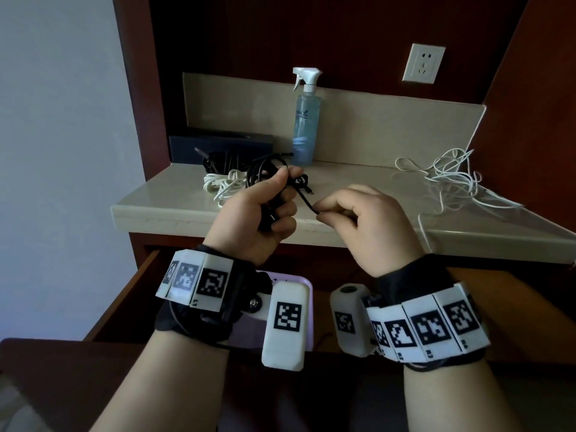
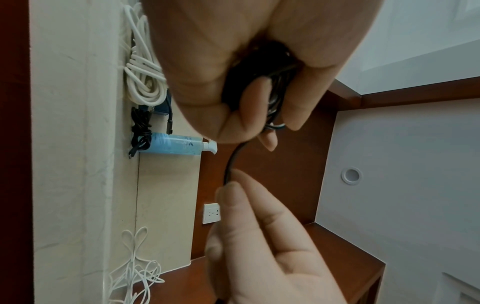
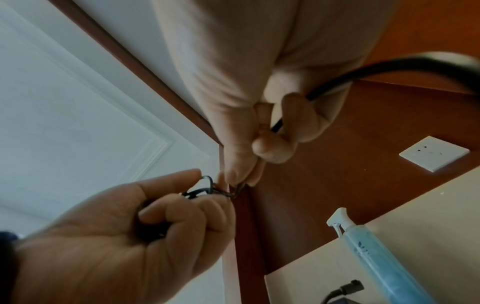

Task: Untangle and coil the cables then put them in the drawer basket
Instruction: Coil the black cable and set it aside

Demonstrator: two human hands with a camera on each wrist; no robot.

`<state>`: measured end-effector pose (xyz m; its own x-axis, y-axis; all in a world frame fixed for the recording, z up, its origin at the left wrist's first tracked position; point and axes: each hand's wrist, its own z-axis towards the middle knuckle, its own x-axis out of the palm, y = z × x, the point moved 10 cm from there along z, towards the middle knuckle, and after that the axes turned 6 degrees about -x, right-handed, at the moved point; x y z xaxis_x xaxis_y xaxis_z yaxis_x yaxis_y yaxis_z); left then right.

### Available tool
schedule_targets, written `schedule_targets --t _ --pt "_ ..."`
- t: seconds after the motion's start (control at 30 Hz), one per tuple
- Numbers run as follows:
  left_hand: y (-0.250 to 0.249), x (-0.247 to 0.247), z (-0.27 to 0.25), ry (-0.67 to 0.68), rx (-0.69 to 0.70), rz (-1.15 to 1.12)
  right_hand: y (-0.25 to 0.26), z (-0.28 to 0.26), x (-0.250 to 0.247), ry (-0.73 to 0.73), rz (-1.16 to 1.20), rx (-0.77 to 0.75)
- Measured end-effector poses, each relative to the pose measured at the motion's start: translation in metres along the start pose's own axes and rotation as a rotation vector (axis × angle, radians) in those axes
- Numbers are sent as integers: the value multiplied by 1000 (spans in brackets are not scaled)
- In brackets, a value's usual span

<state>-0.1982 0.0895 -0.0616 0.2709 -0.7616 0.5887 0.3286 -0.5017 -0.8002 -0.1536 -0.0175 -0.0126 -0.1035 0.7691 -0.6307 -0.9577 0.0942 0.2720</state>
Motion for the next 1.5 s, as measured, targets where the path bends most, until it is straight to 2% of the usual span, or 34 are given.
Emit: schedule_targets --t 0.23,0.33,0.47,0.53,0.7,0.83,0.93,1.07,1.17,1.3,1.5 --pt "5 2 0 23 -5 -34 4 -2 -15 -204 131 -66" --pt "4 5 -1 39 -4 -35 9 -2 -15 -221 236 -75" --pt "-5 5 -4 30 60 -14 4 -3 0 -119 271 -8" --pt "-15 -4 -4 -37 124 -10 -5 -6 9 -36 279 54" --pt "-32 -43 -6 -321 246 -56 -20 -13 13 113 202 116" --pt "-42 -58 -10 -352 273 -138 -33 -18 15 210 85 165" --pt "-51 -62 -13 -388 296 -68 -24 -18 10 204 32 93" --pt "-48 -60 -13 -458 268 255 13 -11 -1 146 71 -98" --pt "-32 -48 -7 -359 158 407 32 -5 -13 101 98 -195" --pt "-9 -22 -5 -184 16 565 40 8 -16 88 139 -227" --pt "21 8 -12 128 -168 591 37 30 -20 78 161 -245"
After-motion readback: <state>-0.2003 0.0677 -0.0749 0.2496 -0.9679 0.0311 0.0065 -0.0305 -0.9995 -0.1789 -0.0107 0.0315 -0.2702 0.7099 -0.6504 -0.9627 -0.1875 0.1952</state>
